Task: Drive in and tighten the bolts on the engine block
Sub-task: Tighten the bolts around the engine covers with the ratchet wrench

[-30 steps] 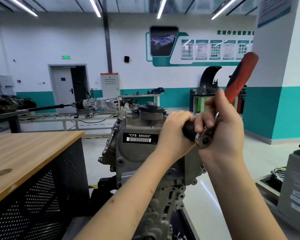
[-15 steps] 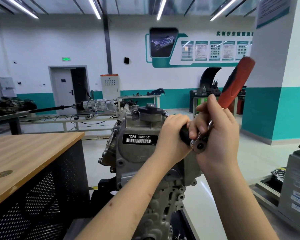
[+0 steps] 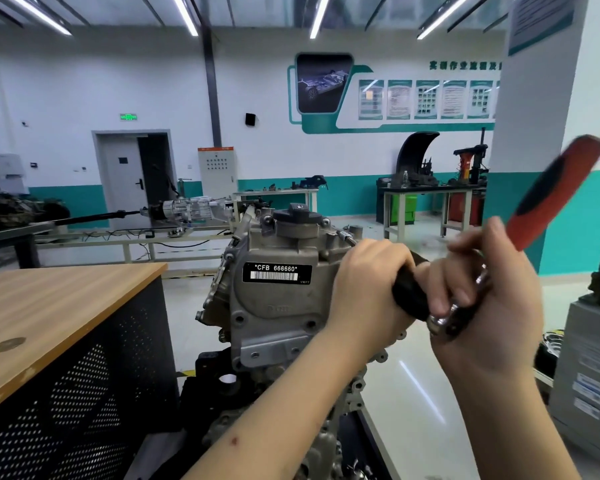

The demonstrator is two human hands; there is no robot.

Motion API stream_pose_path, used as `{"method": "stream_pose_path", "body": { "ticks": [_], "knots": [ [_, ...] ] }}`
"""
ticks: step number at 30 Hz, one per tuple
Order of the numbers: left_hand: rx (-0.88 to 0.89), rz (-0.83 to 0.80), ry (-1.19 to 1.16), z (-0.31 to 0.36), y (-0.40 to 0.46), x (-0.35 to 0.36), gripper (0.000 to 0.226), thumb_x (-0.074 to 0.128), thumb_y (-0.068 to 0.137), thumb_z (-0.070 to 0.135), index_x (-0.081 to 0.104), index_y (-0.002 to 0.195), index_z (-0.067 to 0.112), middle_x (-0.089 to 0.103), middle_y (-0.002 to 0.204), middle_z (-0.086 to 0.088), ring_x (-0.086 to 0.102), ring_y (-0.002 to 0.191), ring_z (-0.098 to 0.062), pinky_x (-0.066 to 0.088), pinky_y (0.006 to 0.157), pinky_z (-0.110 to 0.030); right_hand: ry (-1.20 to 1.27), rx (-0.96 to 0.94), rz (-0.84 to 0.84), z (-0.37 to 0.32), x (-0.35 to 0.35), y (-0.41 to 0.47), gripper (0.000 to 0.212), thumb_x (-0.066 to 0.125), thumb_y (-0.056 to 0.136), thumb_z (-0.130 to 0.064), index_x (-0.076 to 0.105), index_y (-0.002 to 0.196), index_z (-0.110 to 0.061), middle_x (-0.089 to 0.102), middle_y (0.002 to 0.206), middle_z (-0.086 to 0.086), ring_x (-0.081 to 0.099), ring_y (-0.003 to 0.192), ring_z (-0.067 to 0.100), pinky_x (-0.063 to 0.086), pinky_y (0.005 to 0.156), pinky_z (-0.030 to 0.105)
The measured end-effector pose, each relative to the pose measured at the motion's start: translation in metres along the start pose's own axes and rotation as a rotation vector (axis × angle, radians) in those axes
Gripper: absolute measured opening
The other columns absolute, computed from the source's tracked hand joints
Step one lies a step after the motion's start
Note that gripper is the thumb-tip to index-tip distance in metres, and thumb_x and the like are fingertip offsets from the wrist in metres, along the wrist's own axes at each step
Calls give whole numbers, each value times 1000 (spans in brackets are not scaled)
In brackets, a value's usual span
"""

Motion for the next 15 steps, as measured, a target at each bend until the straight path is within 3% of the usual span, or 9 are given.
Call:
{"method": "stream_pose_path", "body": {
  "ticks": [4, 9, 12, 14, 15],
  "knots": [
    [-21, 8, 0, 18, -14, 23, 21, 55, 79, 15, 53, 61, 3, 53, 60, -11, 49, 62, -30, 35, 60, -34, 24, -4, 121, -13, -37, -12, 35, 47, 84, -31, 57, 51, -21, 30, 31, -10, 30, 26, 6, 33, 45, 13],
    [-62, -64, 24, 26, -22, 47, 17, 72, 60, -4, 59, 67, 4, 57, 67, -9, 54, 69, -30, 32, 68, -25, 172, 71, 265, -14, -76, -17, 35, 47, 82, -33, 55, 50, -19, 28, 31, -10, 28, 27, 4, 34, 43, 12],
    [-60, -40, 102, 30, -29, 44, 37, 73, 59, 1, 63, 94, 3, 62, 103, -15, 56, 104, -35, 38, 95, -32, 303, 93, 303, -13, -93, -22, 31, 50, 81, -32, 53, 54, -17, 28, 32, -9, 27, 26, 3, 32, 41, 14],
    [-139, -6, 179, 19, -39, 35, 59, 75, 63, 8, 55, 119, 6, 47, 132, -20, 37, 129, -31, 21, 109, -39, 372, 116, 335, -13, -107, -28, 29, 51, 80, -31, 53, 55, -17, 28, 31, -8, 27, 26, 4, 31, 40, 14],
    [-215, 37, 159, 10, -45, 26, 68, 75, 67, 9, 47, 128, 9, 37, 142, -17, 26, 133, -22, 12, 111, -34, 397, 130, 350, -12, -114, -32, 30, 52, 80, -30, 53, 54, -16, 28, 31, -8, 27, 26, 4, 32, 40, 14]
  ]
}}
Point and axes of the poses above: each hand's wrist, its own y-axis towards the middle knuckle, its own x-axis out of the palm, z = x × y, the point moved 9 cm from there along y, towards the middle knuckle
